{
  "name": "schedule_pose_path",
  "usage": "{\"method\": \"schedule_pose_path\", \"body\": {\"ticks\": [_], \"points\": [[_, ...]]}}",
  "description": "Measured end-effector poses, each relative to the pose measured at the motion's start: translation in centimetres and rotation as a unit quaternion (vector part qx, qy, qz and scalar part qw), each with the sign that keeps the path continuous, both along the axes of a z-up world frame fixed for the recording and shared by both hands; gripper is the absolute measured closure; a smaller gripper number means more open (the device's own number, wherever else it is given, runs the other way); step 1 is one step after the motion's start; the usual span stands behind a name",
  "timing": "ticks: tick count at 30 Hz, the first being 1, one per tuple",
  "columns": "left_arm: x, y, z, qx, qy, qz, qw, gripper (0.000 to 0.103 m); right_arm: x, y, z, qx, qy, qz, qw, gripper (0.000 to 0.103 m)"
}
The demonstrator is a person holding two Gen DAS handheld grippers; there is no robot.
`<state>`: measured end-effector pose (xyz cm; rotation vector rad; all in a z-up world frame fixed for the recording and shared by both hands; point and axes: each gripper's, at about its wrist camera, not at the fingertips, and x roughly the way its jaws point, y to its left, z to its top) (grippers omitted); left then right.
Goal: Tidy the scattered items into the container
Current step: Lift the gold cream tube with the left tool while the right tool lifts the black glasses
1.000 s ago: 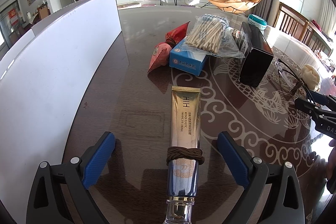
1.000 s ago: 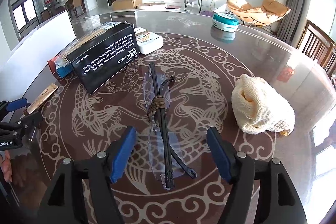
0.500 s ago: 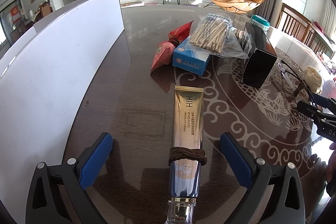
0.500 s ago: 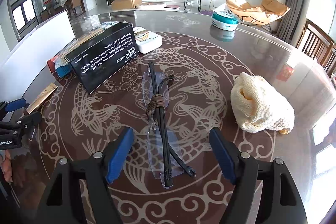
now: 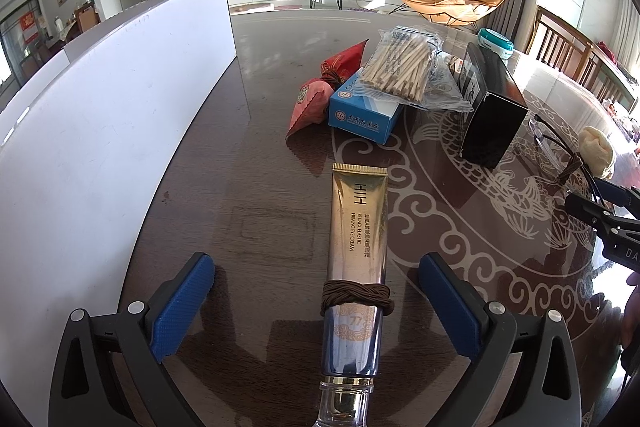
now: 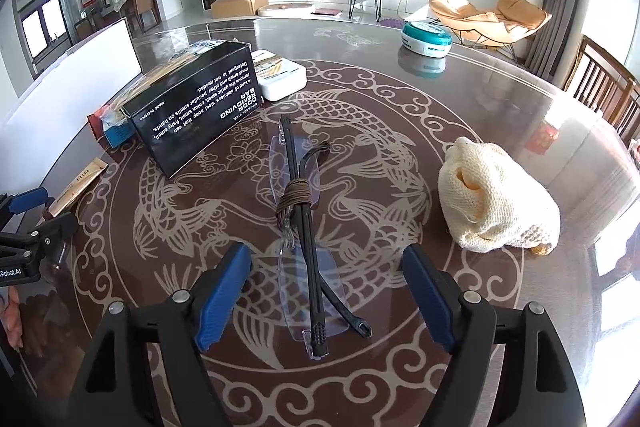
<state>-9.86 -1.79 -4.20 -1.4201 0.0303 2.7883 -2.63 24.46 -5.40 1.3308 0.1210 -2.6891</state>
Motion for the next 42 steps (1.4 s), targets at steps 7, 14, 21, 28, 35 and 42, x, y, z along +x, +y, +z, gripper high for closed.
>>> {"method": "schedule_pose_path", "body": {"ticks": [7,14,21,28,35,42], "points": [[0.0,0.0,0.0,0.001,0.000,0.000,1.0000,0.000,0.0,0.0,0.0,0.000,0.000,-0.002,1.000,0.022],[0.0,-0.1,0.1,0.001,0.000,0.000,1.0000,0.000,-0.1,0.1,0.0,-0.005,-0.001,-0.002,1.000,0.021],[0.0,-0.1,0.1,0.001,0.000,0.000,1.0000,0.000,-0.1,0.2,0.0,-0.005,-0.002,-0.003,1.000,0.020],[0.0,-0.1,0.1,0.001,0.000,0.000,1.0000,0.000,-0.1,0.2,-0.1,-0.002,-0.001,-0.003,1.000,0.020],[-0.1,0.5,0.3,0.000,-0.018,-0.055,0.9983,0.001,-1.5,-0.9,-0.4,0.008,-0.048,0.048,0.998,0.000],[0.1,1.3,1.4,-0.005,-0.015,-0.092,0.9956,0.076,-4.0,-2.0,1.0,0.026,-0.114,0.096,0.988,0.052]]}}
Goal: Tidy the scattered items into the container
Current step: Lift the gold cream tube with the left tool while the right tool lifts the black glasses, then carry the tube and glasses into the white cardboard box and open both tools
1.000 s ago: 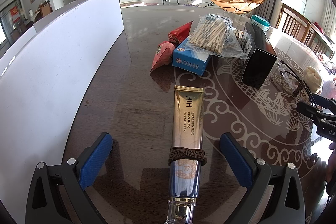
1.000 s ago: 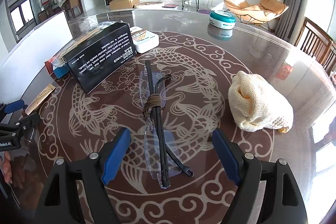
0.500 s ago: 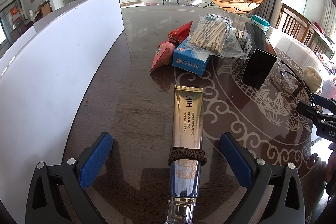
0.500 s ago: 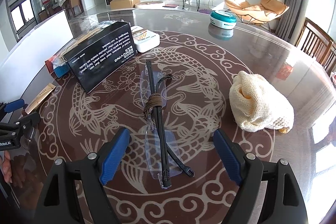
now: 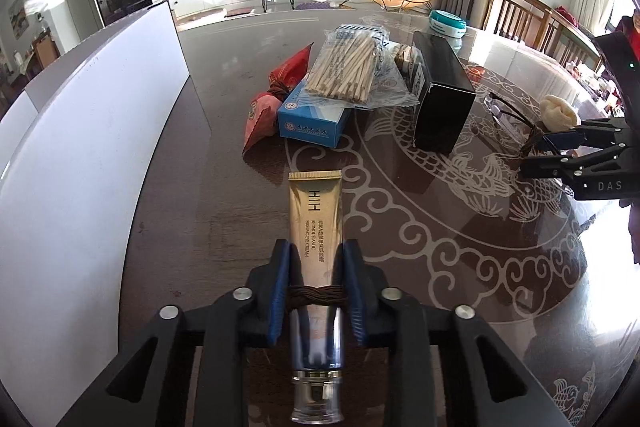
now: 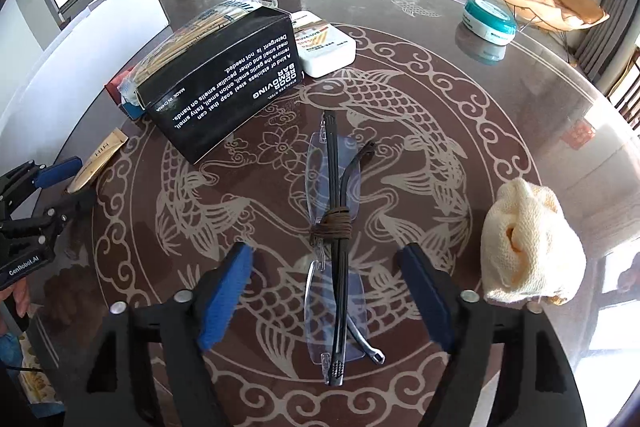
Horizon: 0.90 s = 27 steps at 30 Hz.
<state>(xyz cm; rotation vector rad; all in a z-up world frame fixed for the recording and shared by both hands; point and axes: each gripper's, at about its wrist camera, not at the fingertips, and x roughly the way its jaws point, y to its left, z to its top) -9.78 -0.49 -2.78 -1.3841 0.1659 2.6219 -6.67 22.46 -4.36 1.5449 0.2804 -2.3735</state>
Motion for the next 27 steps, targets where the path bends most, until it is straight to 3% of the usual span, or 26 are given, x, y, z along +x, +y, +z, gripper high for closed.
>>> {"method": "schedule_pose_path", "body": {"ticks": [1,2,5,10,19,27], "points": [[0.2,0.0,0.0,0.005,-0.001,-0.002,1.0000,0.077,0.0,0.0,0.3,-0.001,-0.008,0.007,1.000,0.083],[0.6,-0.1,0.1,0.014,-0.003,-0.002,0.9999,0.077,0.0,0.1,0.5,-0.007,-0.018,0.007,1.000,0.088],[2.2,-0.4,0.9,0.046,-0.004,-0.003,0.9989,0.077,1.0,0.5,2.1,-0.021,-0.009,0.007,1.000,0.089],[4.1,-0.3,2.4,0.067,0.014,-0.002,0.9977,0.077,3.2,2.1,4.3,-0.055,0.008,-0.012,0.998,0.089],[5.4,-0.7,2.7,0.091,0.021,0.010,0.9956,0.077,5.3,3.2,4.7,-0.100,0.008,-0.033,0.994,0.089],[6.2,-2.7,2.7,0.144,0.025,0.025,0.9890,0.077,8.2,3.7,5.6,-0.124,0.026,-0.047,0.991,0.089]]}}
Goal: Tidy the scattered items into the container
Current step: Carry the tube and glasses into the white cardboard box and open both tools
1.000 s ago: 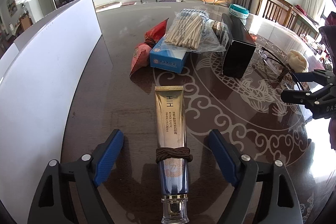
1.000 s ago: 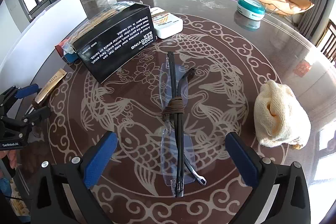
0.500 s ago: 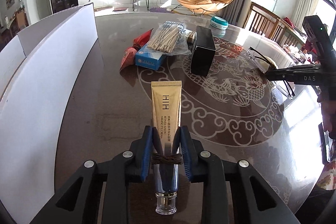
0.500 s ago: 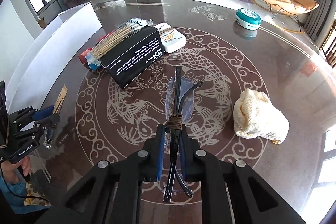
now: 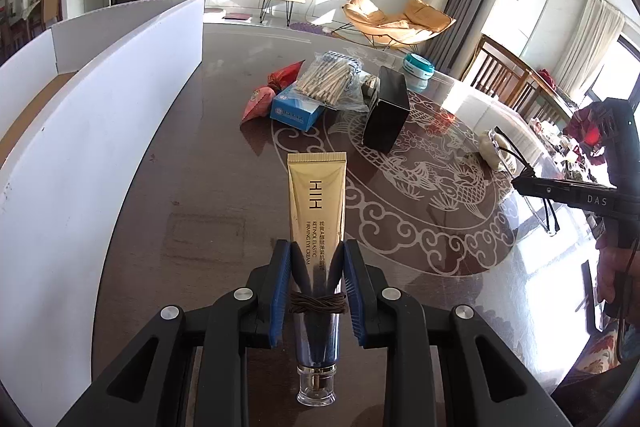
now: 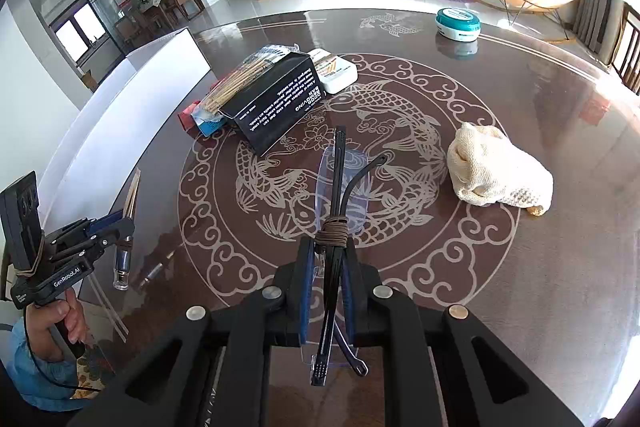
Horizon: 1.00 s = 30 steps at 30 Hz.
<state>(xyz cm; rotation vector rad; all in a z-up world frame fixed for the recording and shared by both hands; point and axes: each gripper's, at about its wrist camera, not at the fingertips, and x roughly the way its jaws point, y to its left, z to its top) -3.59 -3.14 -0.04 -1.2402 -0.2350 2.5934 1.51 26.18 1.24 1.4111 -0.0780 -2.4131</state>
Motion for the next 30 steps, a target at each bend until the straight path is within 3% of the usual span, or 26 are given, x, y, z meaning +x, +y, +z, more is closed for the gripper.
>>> {"method": "schedule_pose_path", "body": {"ticks": [10,17,21,24,30], "points": [[0.6,-0.6,1.6,0.017,0.026,0.009,0.9995,0.077,1.4,-0.2,-1.7,-0.004,0.000,0.006,1.000,0.089],[2.1,-3.8,5.8,0.070,0.052,0.021,0.9960,0.077,-0.7,-4.3,1.1,-0.005,0.018,0.056,0.998,0.089],[3.5,-8.7,8.9,0.058,0.072,0.047,0.9946,0.077,-3.2,-10.8,4.4,-0.027,0.034,0.111,0.993,0.089],[4.3,-14.1,10.4,0.031,0.078,0.093,0.9922,0.077,-4.2,-17.6,7.2,-0.050,0.053,0.173,0.982,0.089],[5.3,-25.6,9.4,-0.010,0.045,0.205,0.9777,0.077,-4.0,-32.2,9.6,-0.094,0.040,0.325,0.940,0.089]]}}
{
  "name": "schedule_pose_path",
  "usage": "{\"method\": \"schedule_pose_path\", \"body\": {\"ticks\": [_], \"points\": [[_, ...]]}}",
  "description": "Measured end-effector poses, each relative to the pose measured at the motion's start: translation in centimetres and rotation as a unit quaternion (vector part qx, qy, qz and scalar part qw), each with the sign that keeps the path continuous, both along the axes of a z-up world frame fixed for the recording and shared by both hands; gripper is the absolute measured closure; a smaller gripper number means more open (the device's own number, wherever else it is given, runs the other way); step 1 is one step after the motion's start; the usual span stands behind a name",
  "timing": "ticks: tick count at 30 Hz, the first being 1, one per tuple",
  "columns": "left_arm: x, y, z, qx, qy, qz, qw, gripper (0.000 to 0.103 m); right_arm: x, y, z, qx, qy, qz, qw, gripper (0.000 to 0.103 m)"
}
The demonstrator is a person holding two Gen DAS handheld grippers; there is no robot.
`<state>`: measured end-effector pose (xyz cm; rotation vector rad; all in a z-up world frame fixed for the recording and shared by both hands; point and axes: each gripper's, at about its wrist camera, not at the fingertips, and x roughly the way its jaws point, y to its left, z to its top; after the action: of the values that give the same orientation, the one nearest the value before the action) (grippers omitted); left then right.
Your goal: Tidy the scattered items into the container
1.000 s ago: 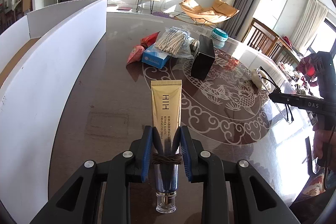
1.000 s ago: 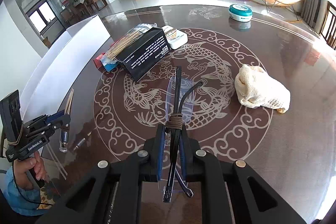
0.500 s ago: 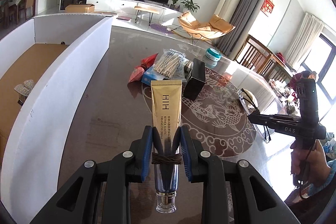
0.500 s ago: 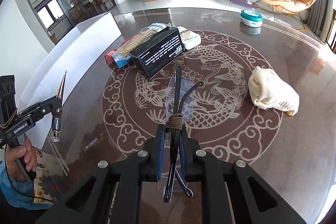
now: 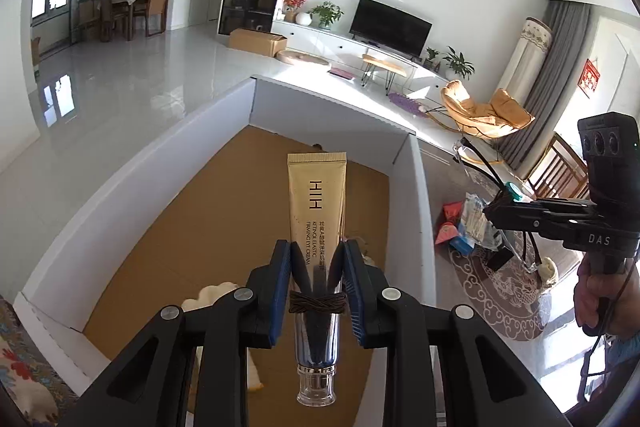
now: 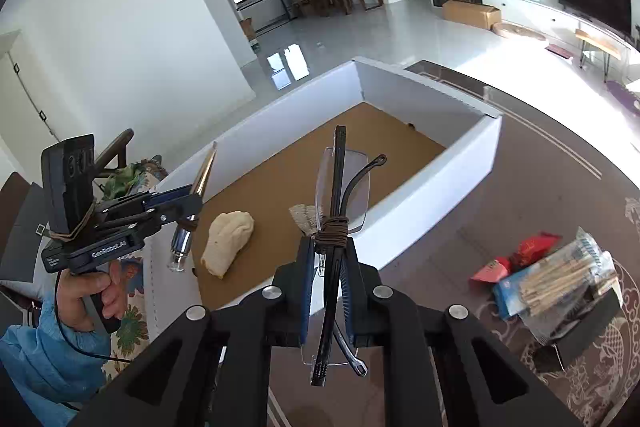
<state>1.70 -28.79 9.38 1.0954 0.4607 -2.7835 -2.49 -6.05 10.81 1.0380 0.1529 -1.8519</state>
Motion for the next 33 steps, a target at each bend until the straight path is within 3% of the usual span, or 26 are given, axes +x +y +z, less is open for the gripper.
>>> {"method": "schedule_pose_path", "body": {"ticks": [4,7,10,12,14,16,18,20,24,26,29,30,33], "points": [[-0.2,-4.5,-2.7,0.003,-0.044,0.037,0.9984,0.077,1.2,-7.7,-1.4,-0.005,-0.036,0.082,0.996,0.089],[-0.6,-5.6,-4.3,-0.003,-0.071,0.041,0.9966,0.077,2.1,-11.4,-4.0,0.013,-0.059,0.109,0.992,0.089],[-1.1,-5.5,-5.7,-0.012,-0.101,0.042,0.9939,0.075,3.3,-13.4,-6.6,0.051,-0.051,0.115,0.991,0.087],[-1.2,-5.4,-6.2,-0.018,-0.108,0.052,0.9927,0.074,3.6,-13.9,-7.8,0.073,-0.052,0.106,0.990,0.067],[-0.9,-5.5,-6.0,-0.011,-0.099,0.059,0.9932,0.067,3.4,-13.4,-8.2,0.079,-0.052,0.094,0.991,0.036],[-0.3,-5.4,-5.4,-0.014,-0.084,0.070,0.9939,0.036,3.0,-12.1,-7.7,0.067,-0.049,0.081,0.993,0.034],[0.3,-4.8,-4.5,-0.018,-0.065,0.076,0.9949,0.032,2.1,-10.2,-6.8,0.050,-0.046,0.058,0.996,0.032],[0.7,-3.7,-3.3,-0.016,-0.044,0.066,0.9967,0.032,0.8,-7.5,-5.7,0.029,-0.037,0.023,0.999,0.023],[1.3,0.5,-0.3,-0.020,0.000,0.022,0.9996,0.031,-1.8,1.0,-4.7,-0.021,-0.035,-0.094,0.995,0.012],[1.1,3.5,1.2,-0.024,0.017,-0.015,0.9995,0.031,-3.3,6.2,-5.6,-0.043,-0.051,-0.170,0.983,0.012],[0.8,8.5,2.6,-0.025,0.033,-0.078,0.9961,0.025,-3.3,15.4,-8.1,-0.046,-0.069,-0.288,0.954,0.012],[0.6,10.4,2.8,-0.024,0.034,-0.099,0.9942,0.015,-3.0,18.1,-9.1,-0.034,-0.071,-0.319,0.945,0.012],[-0.7,16.1,2.1,-0.021,0.030,-0.158,0.9867,0.005,-1.3,24.5,-11.3,0.028,-0.043,-0.377,0.925,0.012]]}}
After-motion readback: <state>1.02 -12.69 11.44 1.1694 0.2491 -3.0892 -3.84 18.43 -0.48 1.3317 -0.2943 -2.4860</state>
